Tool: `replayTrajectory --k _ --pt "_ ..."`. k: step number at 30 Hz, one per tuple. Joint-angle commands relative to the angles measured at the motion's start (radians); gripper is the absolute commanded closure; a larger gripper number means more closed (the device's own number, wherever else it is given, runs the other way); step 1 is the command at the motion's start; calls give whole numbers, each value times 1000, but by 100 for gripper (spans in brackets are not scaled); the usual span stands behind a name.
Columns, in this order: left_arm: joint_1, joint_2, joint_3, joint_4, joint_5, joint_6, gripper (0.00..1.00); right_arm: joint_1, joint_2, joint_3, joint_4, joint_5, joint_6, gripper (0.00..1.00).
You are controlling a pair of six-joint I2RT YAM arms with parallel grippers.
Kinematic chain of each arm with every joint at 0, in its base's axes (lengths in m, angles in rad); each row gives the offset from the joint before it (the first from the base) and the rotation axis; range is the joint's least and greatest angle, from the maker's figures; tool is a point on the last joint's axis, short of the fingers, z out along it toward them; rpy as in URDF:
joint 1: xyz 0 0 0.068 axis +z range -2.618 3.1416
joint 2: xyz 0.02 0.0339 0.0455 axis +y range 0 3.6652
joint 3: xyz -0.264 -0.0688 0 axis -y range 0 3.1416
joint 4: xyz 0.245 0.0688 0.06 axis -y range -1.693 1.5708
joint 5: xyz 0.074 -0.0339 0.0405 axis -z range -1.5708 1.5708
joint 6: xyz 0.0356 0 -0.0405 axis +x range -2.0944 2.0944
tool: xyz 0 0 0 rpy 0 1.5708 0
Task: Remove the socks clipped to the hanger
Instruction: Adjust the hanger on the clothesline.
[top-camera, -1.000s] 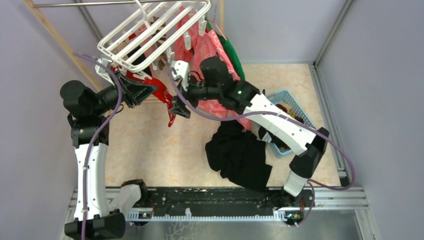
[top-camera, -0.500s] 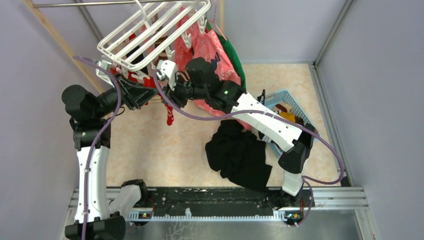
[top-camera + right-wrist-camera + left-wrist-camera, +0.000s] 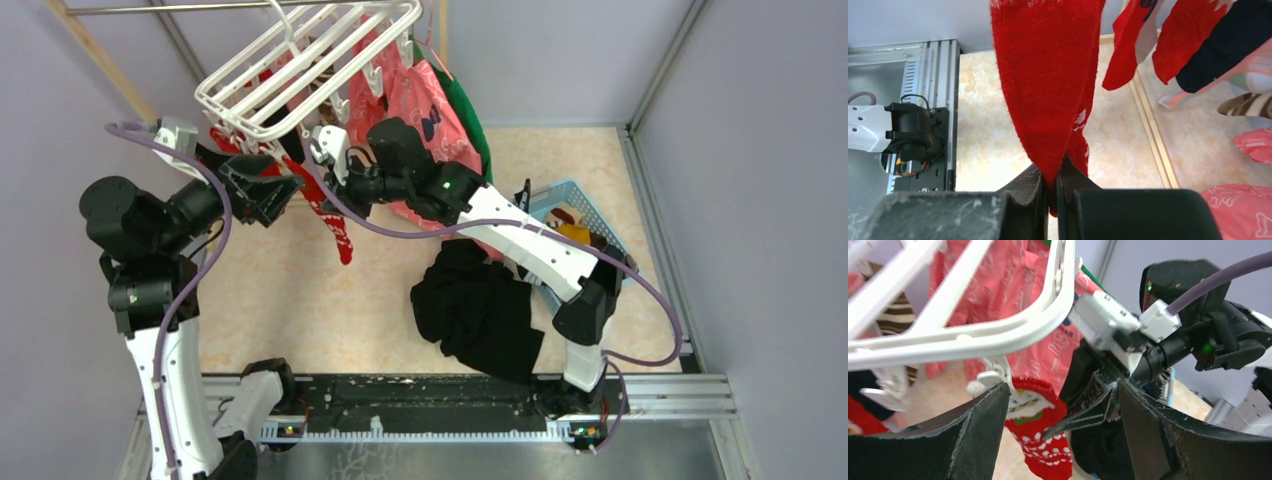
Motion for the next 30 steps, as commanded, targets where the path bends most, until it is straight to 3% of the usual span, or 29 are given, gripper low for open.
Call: replayTrajectory --k 1,6,12,18,23,30 --pt "8 0 88 -158 -124 166 13 9 14 61 31 -68 26 96" --pt "25 5 130 -200 -262 177 13 11 25 69 36 -98 62 96" --pt "31 9 149 -203 -294 153 18 13 41 82 47 -116 127 96" --pt "31 17 138 -155 -246 116 23 32 41 92 44 -120 137 95" --pt "31 7 94 -105 -128 115 24 33 22 81 45 -148 140 95" --pt "32 10 130 -229 -40 305 15 31 -53 5 61 -253 129 100"
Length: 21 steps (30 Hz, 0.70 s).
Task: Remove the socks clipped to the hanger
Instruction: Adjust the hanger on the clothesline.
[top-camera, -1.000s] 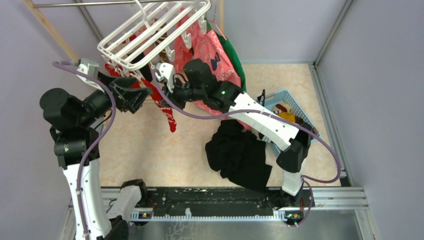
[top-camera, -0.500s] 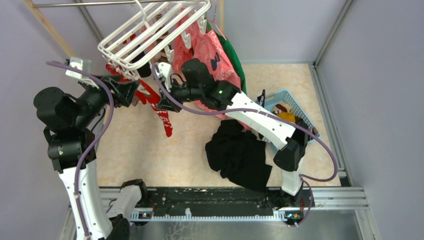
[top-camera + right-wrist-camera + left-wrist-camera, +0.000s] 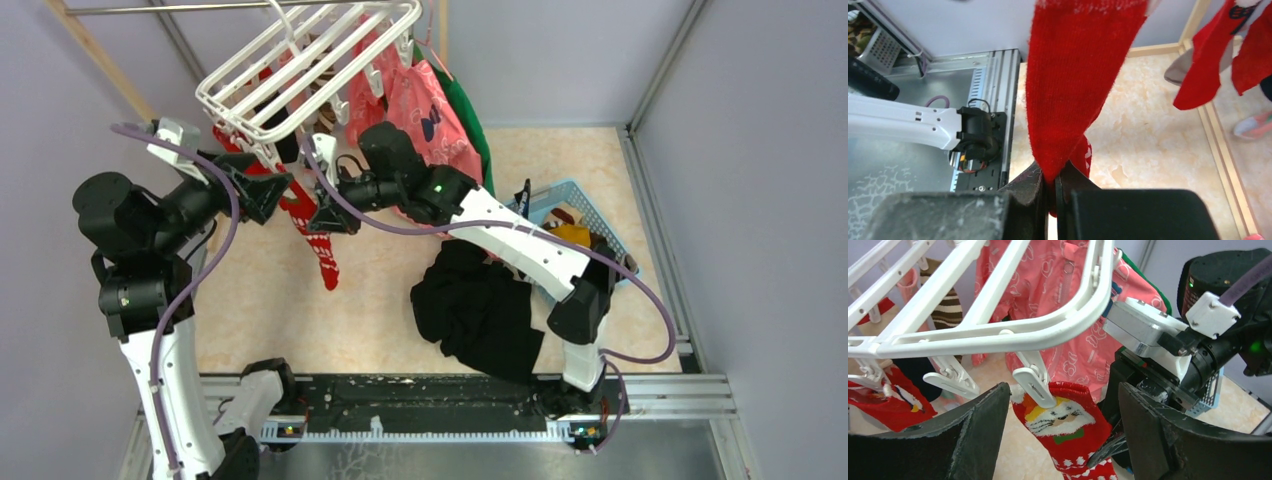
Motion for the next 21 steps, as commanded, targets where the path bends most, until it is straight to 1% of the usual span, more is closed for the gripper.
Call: replayTrajectory --k 1,4,8,12,14,16,18,21 --pt "4 3 49 -97 93 154 13 7 -109 -38 52 -97 -6 100" --pt "5 15 86 -167 124 206 11 -11 -153 -80 64 -135 -10 100" --pt "4 30 132 -231 159 228 8 -44 -211 -125 70 -170 -28 100" --pt "5 32 138 -238 238 225 7 -70 -246 -164 82 -202 -32 100" --pt "6 38 145 -237 246 229 7 -71 -256 -175 85 -207 -32 100" --pt "5 40 160 -233 236 248 7 -71 -256 -182 92 -217 -27 100" --pt "4 52 207 -255 202 293 8 -71 -253 -188 99 -220 -19 100" --pt "6 80 335 -339 110 433 9 -71 -247 -195 107 -223 -5 95"
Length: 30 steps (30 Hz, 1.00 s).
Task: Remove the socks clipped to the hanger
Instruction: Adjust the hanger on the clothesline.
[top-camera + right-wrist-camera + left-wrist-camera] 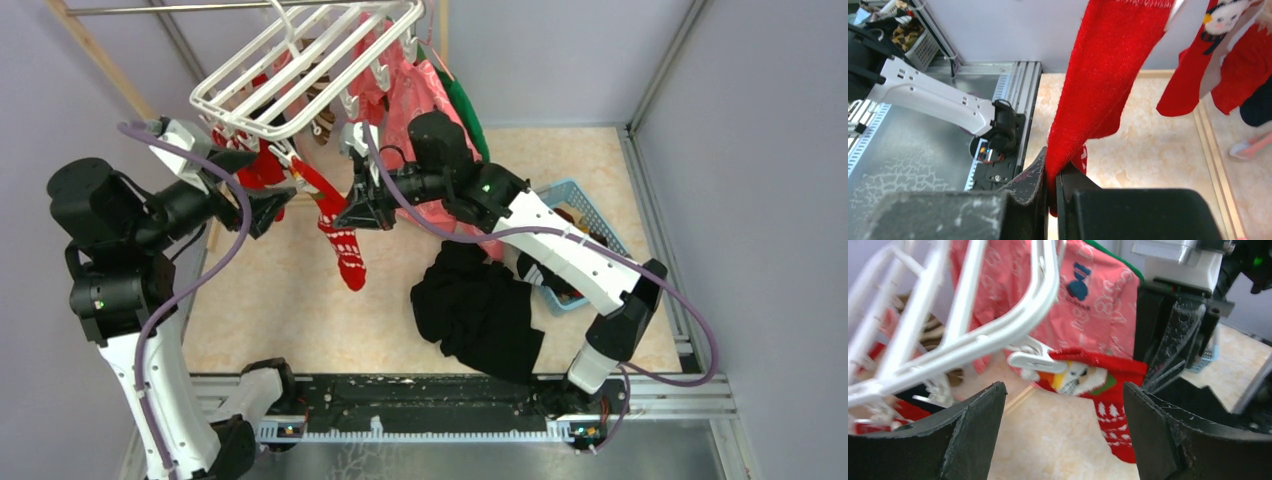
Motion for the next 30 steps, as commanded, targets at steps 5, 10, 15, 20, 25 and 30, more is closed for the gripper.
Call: replayTrajectory --k 5,10,15,20,25,30 --pt "4 75 338 -207 -239 445 10 5 -12 -24 59 -47 36 92" --pt "6 109 306 -192 -274 703 10 5 8 -21 66 -56 51 91" --pt "5 144 221 -119 -336 926 8 6 13 -22 70 -62 54 90" --pt "5 210 205 -115 -335 1032 8 5 12 -31 74 -63 55 89" --pt "5 256 169 -35 -270 1011 13 6 13 -33 75 -62 55 89" --pt "5 242 106 62 -185 945 18 5 8 -37 77 -58 52 88"
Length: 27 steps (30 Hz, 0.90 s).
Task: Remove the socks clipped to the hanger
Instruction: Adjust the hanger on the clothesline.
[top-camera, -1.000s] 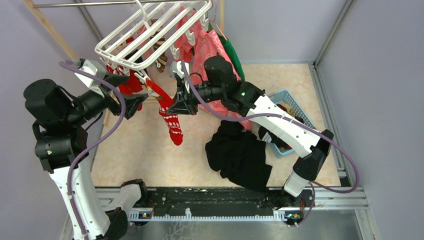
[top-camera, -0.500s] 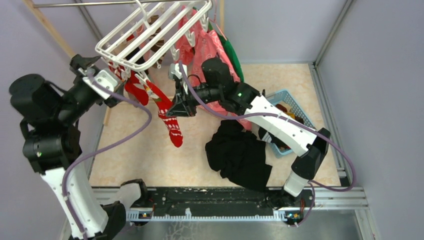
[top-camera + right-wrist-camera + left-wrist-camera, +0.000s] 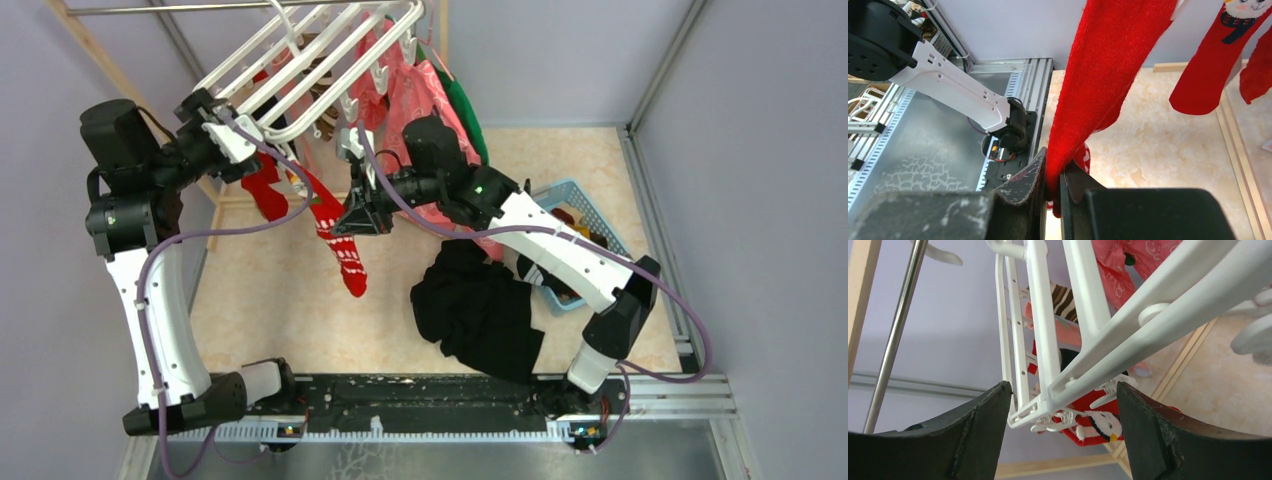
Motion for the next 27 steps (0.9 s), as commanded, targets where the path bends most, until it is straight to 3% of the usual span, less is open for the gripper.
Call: replayTrajectory --k 1,6,14,17,20,27 --pt "4 -30 -36 127 116 -43 19 5 -11 -2 42 -17 -1 88" --pt "4 -46 -62 195 220 -155 27 5 -5 -7 47 -18 3 86" --pt "4 -34 -75 212 238 -200 48 6 -9 -7 45 -12 0 85" --pt "5 -45 -82 194 207 -155 56 5 -12 -7 43 -5 -4 85" --pt "5 -51 -83 148 146 -47 76 5 -11 -6 45 -7 3 83" --pt "5 -51 -67 45 -53 102 87 9 4 5 59 -20 33 78"
